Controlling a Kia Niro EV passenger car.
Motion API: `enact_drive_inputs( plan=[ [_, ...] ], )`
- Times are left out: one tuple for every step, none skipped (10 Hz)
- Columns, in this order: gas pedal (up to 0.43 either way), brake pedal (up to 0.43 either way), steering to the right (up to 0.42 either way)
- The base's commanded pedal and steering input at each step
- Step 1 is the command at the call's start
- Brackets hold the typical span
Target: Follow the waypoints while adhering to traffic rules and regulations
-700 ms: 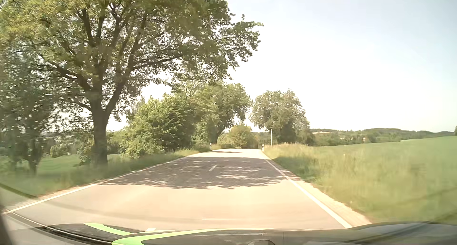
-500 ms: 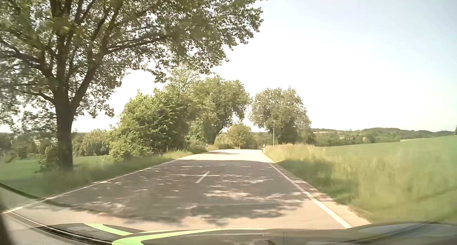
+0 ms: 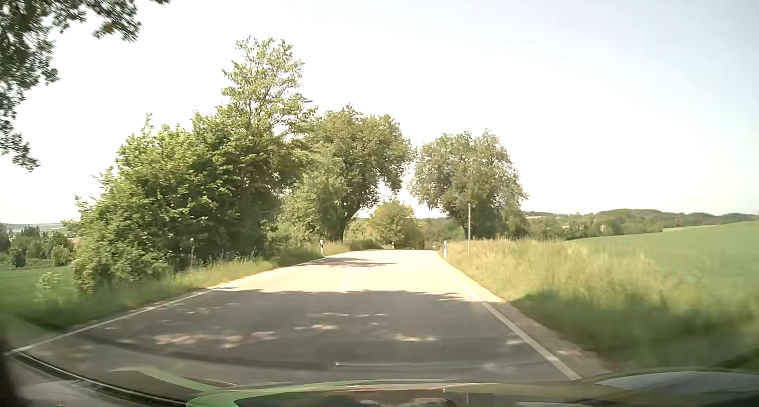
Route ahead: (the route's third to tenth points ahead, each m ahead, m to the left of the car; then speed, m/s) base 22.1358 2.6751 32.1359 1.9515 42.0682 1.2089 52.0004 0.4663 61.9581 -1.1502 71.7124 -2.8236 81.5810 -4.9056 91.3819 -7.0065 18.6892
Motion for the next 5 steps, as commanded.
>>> enact_drive_inputs(
  plan=[
    [0.378, 0.000, 0.007],
    [0.358, 0.000, 0.008],
    [0.358, 0.000, 0.007],
    [0.350, 0.000, 0.007],
    [0.350, 0.000, 0.008]
  ],
)
